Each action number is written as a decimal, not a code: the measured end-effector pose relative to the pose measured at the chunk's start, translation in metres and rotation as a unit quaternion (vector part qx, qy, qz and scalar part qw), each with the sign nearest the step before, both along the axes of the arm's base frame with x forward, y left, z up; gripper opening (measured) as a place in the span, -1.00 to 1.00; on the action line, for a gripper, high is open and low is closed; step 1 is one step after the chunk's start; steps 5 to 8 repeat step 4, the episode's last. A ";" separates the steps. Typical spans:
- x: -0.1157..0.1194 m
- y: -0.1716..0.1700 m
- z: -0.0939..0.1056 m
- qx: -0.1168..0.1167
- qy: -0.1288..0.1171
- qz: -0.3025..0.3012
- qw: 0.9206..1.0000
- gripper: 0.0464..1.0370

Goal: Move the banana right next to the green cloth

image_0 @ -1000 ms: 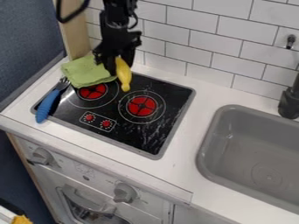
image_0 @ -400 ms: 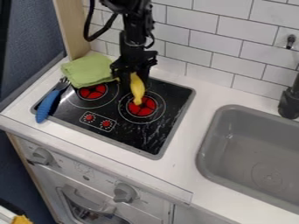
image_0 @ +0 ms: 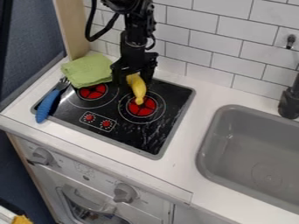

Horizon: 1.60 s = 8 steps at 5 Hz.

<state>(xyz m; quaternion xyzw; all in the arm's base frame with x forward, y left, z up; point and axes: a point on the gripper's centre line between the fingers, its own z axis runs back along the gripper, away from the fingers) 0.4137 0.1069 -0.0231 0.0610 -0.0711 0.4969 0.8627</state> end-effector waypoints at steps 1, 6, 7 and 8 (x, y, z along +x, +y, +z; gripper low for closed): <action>-0.002 0.002 0.001 0.005 0.005 0.007 1.000 0.94; -0.011 0.004 0.084 0.042 -0.059 0.028 0.997 0.93; -0.011 0.004 0.084 0.042 -0.059 0.028 0.997 0.93; -0.011 0.004 0.084 0.042 -0.059 0.028 0.997 0.93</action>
